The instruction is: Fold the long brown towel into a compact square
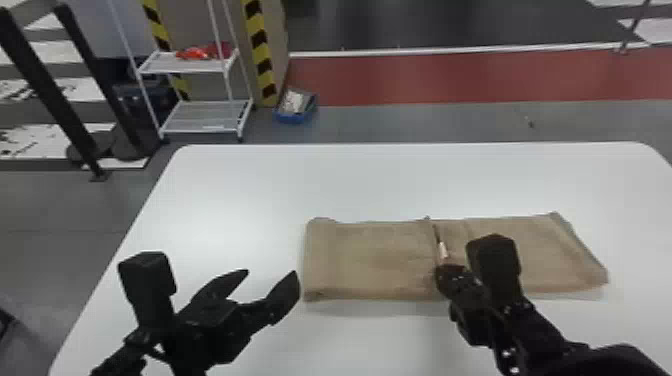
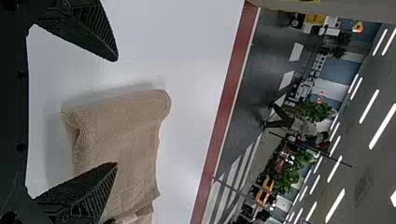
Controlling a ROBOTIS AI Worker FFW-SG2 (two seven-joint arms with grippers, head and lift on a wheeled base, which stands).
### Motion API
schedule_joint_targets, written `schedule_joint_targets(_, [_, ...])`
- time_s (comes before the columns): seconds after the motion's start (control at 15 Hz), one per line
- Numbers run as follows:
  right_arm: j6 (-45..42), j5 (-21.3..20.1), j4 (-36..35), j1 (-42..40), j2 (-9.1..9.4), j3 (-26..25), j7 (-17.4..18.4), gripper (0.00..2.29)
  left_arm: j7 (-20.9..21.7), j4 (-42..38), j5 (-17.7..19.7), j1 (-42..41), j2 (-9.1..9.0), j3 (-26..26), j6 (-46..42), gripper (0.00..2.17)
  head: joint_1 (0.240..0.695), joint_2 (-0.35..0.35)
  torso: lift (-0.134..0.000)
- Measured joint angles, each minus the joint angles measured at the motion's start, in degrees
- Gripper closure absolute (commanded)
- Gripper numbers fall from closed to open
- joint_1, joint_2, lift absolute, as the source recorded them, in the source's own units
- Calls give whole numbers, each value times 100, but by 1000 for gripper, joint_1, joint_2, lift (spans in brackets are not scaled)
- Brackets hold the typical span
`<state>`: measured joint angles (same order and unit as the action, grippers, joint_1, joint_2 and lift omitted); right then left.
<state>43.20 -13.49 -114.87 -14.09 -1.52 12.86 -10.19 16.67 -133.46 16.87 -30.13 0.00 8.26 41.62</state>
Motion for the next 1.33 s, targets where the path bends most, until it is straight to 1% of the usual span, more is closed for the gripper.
schedule_joint_targets(0.13, [-29,22,-1,18,1,-26,0,1477,11,-3,0,-1,0,0,-9,80,695,89,-123])
schedule_joint_targets(0.27, [-269,64,-31,29,1,-46,-36,1477,20,-8,1,-1,0,0,-16,83,695,90,-123])
schedule_joint_targets(0.53, [-486,311,-189,80,-6,-191,-162,1477,29,-33,0,-8,0,13,-17,83,695,95,-123])
schedule_joint_targets(0.8, [-477,697,-676,-125,-39,-745,-273,1477,46,-39,12,-27,0,61,-29,83,695,57,-123])
schedule_joint_targets(1.07, [-630,956,-476,-226,-76,-1168,-334,1480,57,3,23,-6,0,54,-138,83,695,9,-123])
schedule_joint_targets(1.13, [-655,1033,-508,-226,-81,-1277,-378,1480,56,4,22,0,0,53,-140,83,695,1,-123])
schedule_joint_targets(1.33, [-566,1405,-811,-234,-86,-1837,-449,1477,57,-4,20,-14,0,59,-141,83,695,-39,-123])
